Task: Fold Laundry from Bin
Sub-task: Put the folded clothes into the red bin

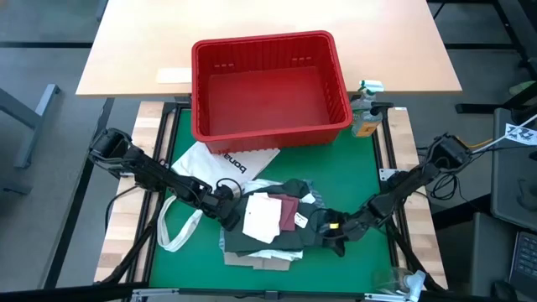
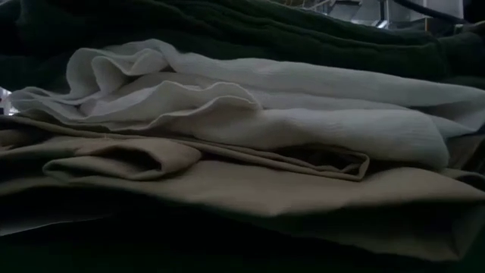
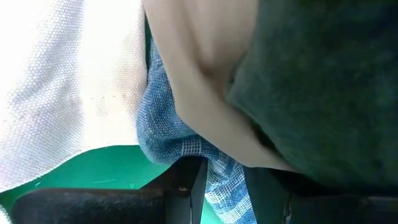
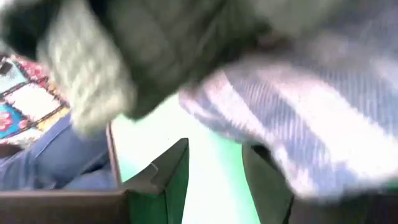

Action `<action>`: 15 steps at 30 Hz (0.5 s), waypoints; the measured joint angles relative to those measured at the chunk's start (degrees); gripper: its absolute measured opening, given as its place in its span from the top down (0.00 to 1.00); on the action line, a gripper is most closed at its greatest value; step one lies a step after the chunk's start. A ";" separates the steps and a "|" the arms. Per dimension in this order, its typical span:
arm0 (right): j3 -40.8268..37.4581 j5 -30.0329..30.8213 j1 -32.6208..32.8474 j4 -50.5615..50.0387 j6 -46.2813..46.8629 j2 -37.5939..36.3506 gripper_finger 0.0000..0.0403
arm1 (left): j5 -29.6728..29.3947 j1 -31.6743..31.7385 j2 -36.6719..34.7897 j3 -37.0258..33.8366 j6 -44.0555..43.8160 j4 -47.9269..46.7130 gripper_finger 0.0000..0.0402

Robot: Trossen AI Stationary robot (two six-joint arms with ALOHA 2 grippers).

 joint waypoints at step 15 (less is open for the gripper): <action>0.04 -5.18 0.02 -24.02 9.65 -17.72 0.63 | 0.07 0.00 0.00 0.00 0.01 -0.09 0.76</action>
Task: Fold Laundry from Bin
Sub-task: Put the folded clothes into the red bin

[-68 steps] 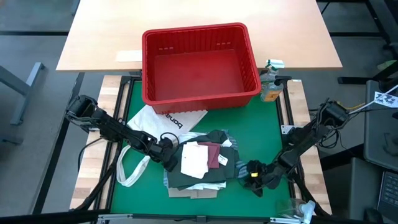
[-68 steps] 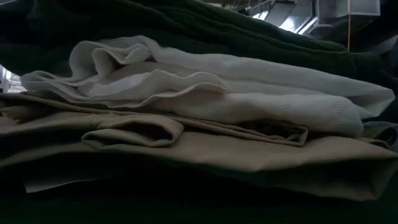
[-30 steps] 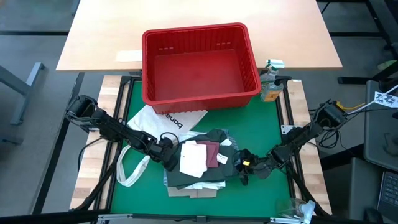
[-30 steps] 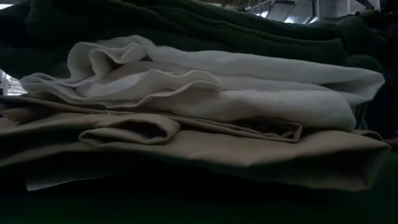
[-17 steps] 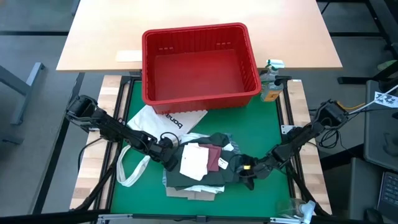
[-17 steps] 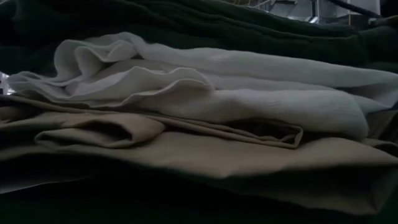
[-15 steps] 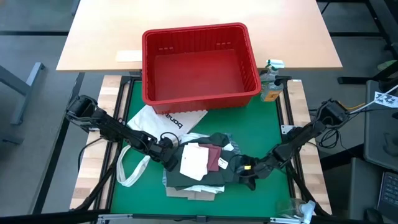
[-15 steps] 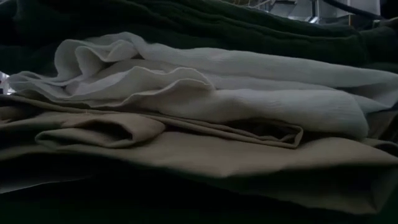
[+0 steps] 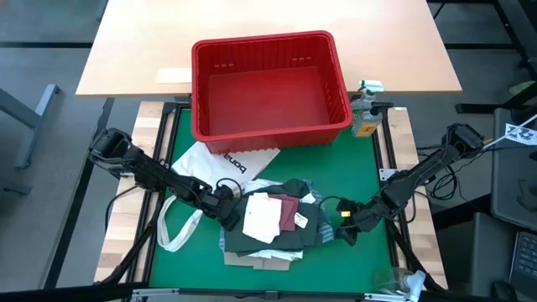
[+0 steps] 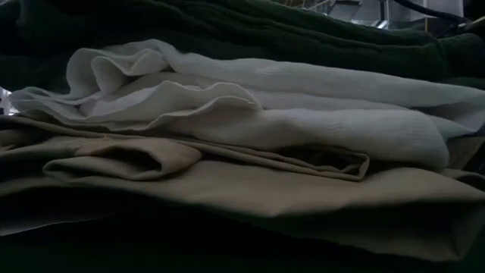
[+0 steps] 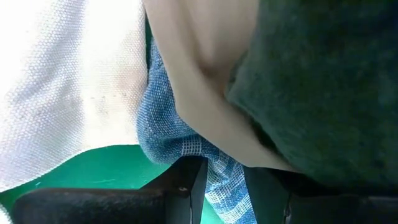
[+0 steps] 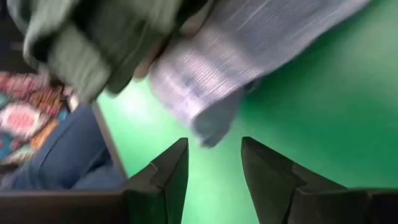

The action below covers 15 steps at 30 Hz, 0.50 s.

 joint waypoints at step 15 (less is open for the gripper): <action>0.00 17.81 -0.02 -6.11 4.90 -3.63 0.63 | 0.02 0.00 0.00 0.00 0.00 -0.07 0.76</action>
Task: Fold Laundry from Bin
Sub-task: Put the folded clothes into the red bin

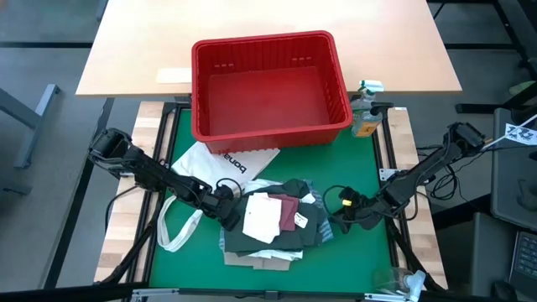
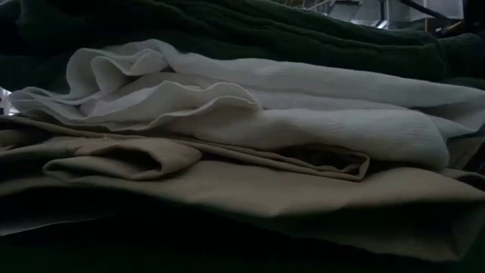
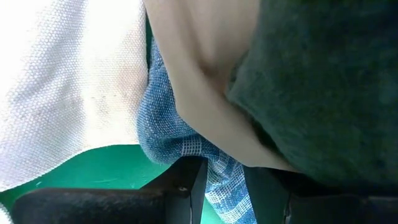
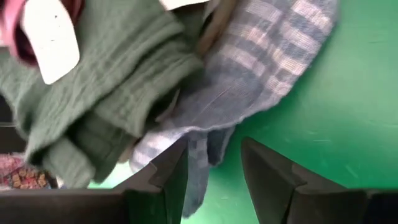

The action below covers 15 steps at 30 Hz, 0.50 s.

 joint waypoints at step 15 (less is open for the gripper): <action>-0.02 -4.62 -0.91 0.26 2.20 5.87 0.63 | -0.02 0.00 0.00 0.00 0.00 0.00 0.76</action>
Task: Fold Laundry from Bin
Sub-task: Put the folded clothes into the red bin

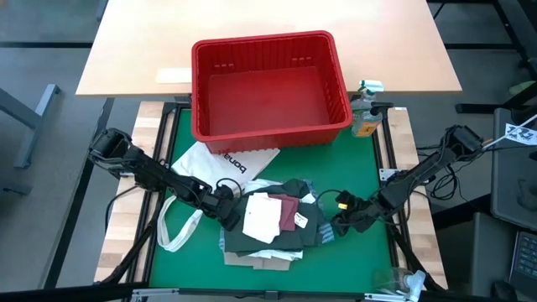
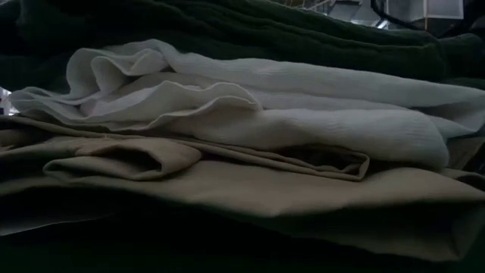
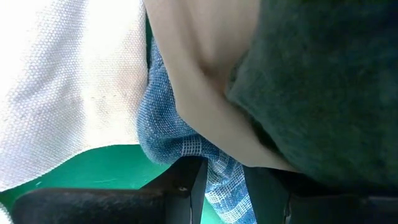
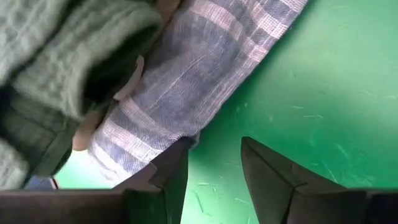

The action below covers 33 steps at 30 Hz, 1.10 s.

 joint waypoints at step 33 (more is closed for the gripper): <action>-0.02 -12.19 -15.57 2.86 0.05 3.41 0.63 | 0.00 0.00 0.00 0.00 0.29 0.00 0.76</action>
